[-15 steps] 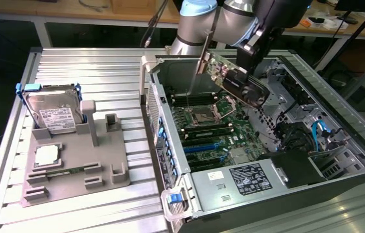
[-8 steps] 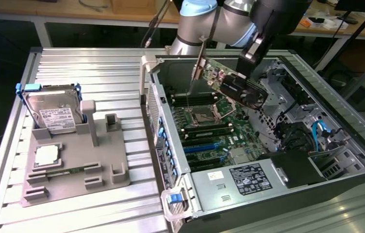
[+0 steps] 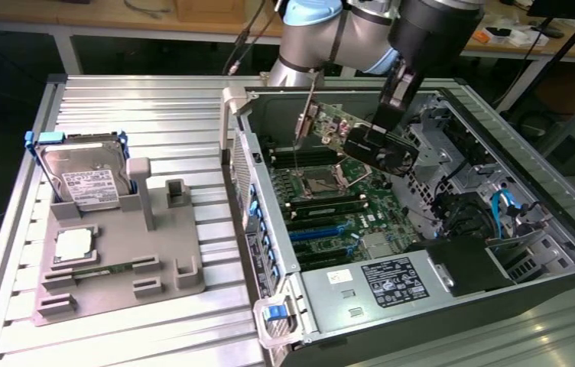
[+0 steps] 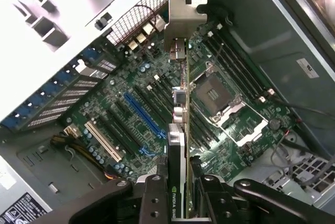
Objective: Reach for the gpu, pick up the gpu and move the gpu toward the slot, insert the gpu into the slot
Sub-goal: 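Insert the gpu into the slot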
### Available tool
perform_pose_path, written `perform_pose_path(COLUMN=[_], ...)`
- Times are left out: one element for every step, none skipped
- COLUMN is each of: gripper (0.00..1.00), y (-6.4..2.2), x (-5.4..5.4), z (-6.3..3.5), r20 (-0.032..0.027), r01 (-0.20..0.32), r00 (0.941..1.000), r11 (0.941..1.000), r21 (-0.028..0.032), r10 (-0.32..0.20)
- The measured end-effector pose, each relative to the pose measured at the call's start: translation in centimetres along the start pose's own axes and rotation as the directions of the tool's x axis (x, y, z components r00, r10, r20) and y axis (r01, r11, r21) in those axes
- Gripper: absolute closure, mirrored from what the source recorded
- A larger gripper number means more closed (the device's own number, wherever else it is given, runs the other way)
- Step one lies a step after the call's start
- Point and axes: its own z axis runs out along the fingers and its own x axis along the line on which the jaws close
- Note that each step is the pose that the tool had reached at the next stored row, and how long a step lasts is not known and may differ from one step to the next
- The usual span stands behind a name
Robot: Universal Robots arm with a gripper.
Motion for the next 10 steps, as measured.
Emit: perform_pose_path(gripper=[0.73, 0.73, 0.73, 0.73, 0.73, 0.73, 0.73, 0.73, 0.73, 0.73], y=[-0.2, -0.47, -0.75, -1.02, -1.27, -1.46, -1.64, -1.89, -2.03, -2.2], x=[-0.1, -0.4, -0.6, -0.8, -1.0, -1.1, -1.3, -1.5, -1.6, -1.7], z=[0.14, 0.29, 0.41, 0.51, 0.62, 0.73, 0.85, 1.08, 1.23, 1.4], r20=[0.0, -0.0001, -0.0005, -0.0012, -0.0018, -0.0024, -0.0034, -0.0055, -0.0068, -0.0081], r01=[0.005, 0.008, 0.011, 0.014, 0.021, 0.027, 0.035, 0.049, 0.057, 0.066], r00=[1.0, 1.0, 0.9999, 0.9999, 0.9998, 0.9996, 0.9994, 0.9988, 0.9983, 0.9978], r11=[1.0, 1.0, 0.9999, 0.9999, 0.9998, 0.9996, 0.9994, 0.9988, 0.9984, 0.9978], r21=[-0.0001, -0.0002, -0.0002, -0.0002, -0.0003, -0.0003, -0.0004, -0.0004, -0.0003, -0.0006], r10=[-0.005, -0.008, -0.011, -0.014, -0.021, -0.027, -0.035, -0.049, -0.057, -0.066])
